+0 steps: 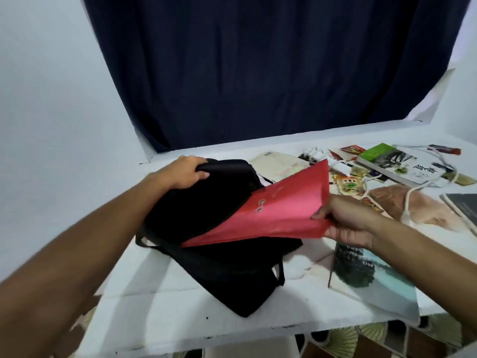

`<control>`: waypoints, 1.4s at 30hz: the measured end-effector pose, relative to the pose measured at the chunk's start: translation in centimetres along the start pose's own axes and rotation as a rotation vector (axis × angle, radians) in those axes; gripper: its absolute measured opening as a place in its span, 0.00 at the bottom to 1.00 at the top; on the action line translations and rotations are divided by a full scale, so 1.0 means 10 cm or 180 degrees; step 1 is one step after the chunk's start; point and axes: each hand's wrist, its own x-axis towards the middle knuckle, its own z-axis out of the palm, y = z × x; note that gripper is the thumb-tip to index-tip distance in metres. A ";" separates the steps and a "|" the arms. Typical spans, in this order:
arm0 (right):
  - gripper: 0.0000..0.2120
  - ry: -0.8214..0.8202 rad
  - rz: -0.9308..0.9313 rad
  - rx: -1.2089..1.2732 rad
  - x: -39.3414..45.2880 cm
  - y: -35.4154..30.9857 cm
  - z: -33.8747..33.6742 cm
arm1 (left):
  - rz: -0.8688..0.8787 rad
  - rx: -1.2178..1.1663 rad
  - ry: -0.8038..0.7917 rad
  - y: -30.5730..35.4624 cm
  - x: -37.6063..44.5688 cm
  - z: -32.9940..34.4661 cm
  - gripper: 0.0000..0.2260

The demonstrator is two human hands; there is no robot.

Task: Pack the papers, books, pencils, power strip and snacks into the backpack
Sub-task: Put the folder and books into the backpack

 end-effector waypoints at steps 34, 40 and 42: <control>0.17 -0.0706 0.0371 -0.1915 0.86 0.42 1.23 | 0.0391 -0.0795 0.0110 -0.54 0.00 -0.28 0.09; 0.05 0.0248 -0.0949 -0.2110 0.57 -0.15 0.38 | 0.0393 -0.0866 0.0047 -0.53 0.04 -0.15 0.06; 0.04 0.0652 -0.0936 -0.2738 0.59 -0.20 -0.07 | 0.0359 -0.0835 0.0096 -0.46 -0.01 -0.08 0.09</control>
